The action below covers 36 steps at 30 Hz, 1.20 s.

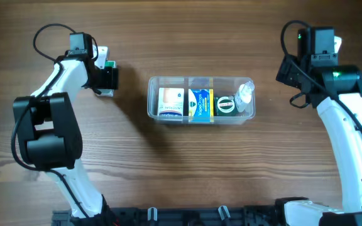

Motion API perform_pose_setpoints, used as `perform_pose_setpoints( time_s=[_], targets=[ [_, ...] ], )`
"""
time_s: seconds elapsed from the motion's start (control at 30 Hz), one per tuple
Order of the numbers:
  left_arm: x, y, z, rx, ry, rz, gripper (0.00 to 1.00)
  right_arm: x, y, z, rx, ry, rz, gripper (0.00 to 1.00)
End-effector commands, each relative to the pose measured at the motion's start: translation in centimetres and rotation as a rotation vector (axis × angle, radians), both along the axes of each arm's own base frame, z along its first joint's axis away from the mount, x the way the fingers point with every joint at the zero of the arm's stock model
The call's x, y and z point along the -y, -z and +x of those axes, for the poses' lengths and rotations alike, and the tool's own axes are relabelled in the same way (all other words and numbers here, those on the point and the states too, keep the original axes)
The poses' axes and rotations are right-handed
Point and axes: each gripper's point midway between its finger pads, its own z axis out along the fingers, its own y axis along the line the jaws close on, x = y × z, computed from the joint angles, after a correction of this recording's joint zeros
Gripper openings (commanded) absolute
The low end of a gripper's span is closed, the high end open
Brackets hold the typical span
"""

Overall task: Pack container
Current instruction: 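Lower the left gripper onto the white Panadol box and grasp it, then carry the Panadol box into the container's left end and lower it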

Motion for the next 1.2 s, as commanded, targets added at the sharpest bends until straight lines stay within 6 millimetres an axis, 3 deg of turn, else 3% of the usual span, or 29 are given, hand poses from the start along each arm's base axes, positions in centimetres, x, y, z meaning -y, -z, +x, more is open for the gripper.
perform_pose_setpoints(
  time_s=[0.0, 0.27, 0.43, 0.53, 0.63, 0.67, 0.83, 0.97, 1.0, 1.13, 1.17],
  targets=[
    [0.2, 1.1, -0.5, -0.026, 0.009, -0.018, 0.73, 0.4, -0.5, 0.2, 0.01, 0.004, -0.021, 1.0],
    [0.2, 1.1, -0.5, -0.027, 0.009, -0.018, 0.51, 0.4, -0.5, 0.3, 0.009, 0.004, -0.021, 1.0],
    [0.2, 0.9, -0.5, -0.023, 0.009, -0.018, 0.53, 0.4, -0.5, 0.3, 0.01, 0.004, -0.021, 1.0],
    [0.2, -0.4, -0.1, 0.008, 0.009, -0.016, 0.53, 0.4, -0.5, 0.2, 0.01, 0.005, -0.021, 1.0],
    [0.2, -3.7, 0.4, 0.078, 0.011, -0.01, 0.47, 0.4, -0.5, 0.2, 0.01, 0.005, -0.021, 1.0],
    [0.3, -5.5, 0.5, 0.114, 0.012, -0.007, 0.4, 0.4, -0.5, 0.3, 0.01, 0.004, -0.021, 1.0],
    [2.4, -12.9, 0.0, 0.258, 0.064, -0.089, 0.4, 0.4, -0.5, 0.3, 0.01, 0.004, -0.021, 1.0],
    [6.2, -17.7, -1.4, 0.346, 0.159, -0.165, 0.4, 0.4, -0.5, 0.2, 0.01, 0.005, -0.021, 1.0],
    [7.9, -19.2, -1.9, 0.378, 0.204, -0.18, 0.41, 0.4, -0.5, 0.2, 0.01, 0.004, -0.021, 1.0],
    [13.0, -21.9, -3.7, 0.431, 0.332, -0.204, 0.45, 0.4, -0.5, 0.3, 0.01, 0.004, -0.021, 1.0],
    [15.0, -22.3, -4.5, 0.435, 0.385, -0.214, 0.46, 0.4, -0.5, 0.3, 0.01, 0.004, -0.021, 1.0]
  ],
)
